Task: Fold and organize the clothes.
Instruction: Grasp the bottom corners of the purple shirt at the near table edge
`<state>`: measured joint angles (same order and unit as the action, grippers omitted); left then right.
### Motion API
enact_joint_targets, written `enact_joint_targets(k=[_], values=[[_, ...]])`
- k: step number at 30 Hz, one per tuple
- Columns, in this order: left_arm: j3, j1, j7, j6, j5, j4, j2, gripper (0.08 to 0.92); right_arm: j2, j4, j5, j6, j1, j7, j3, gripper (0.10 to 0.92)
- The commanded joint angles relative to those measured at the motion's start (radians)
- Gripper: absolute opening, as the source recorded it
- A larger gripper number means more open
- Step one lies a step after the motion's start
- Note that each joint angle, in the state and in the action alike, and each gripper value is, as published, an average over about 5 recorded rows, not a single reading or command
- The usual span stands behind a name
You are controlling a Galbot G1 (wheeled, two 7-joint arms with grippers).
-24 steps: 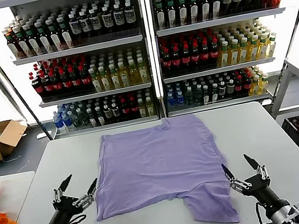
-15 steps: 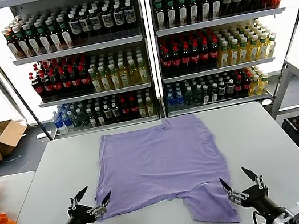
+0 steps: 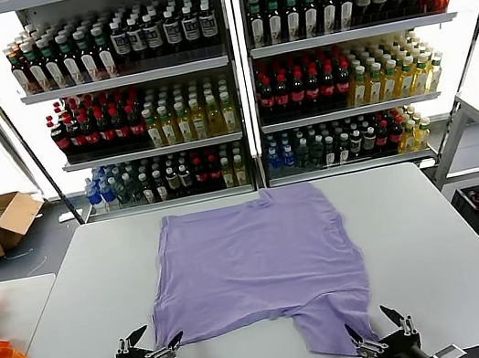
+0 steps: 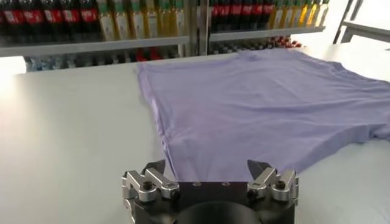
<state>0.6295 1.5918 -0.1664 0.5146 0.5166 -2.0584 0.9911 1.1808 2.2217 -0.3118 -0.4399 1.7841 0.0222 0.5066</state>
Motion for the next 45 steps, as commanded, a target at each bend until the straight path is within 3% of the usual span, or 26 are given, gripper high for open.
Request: enact_joint_targets(k=[1,11,24,35,45], values=[[-0.024,-0.006,0.028,0.055,0.025,0.039,0.032,0.823,0.005,-0.019,0.002,-0.050,-0.001,-0.046,-0.062,0.791],[-0.032,0.008,0.030,0.039,0.025,0.051,0.048,0.794,0.005,-0.018,0.005,-0.051,0.001,-0.056,-0.083,0.508],[-0.033,0.023,0.056,0.022,0.028,0.024,0.053,0.433,-0.006,0.019,-0.013,0.001,0.029,-0.037,-0.057,0.146],[0.056,0.097,0.094,0.045,0.058,-0.111,0.122,0.121,-0.054,0.148,-0.041,0.145,0.240,0.005,0.034,0.118],[0.161,0.323,0.099,0.061,0.040,-0.291,0.135,0.084,-0.112,0.265,-0.100,0.267,0.434,0.020,0.102,0.118]])
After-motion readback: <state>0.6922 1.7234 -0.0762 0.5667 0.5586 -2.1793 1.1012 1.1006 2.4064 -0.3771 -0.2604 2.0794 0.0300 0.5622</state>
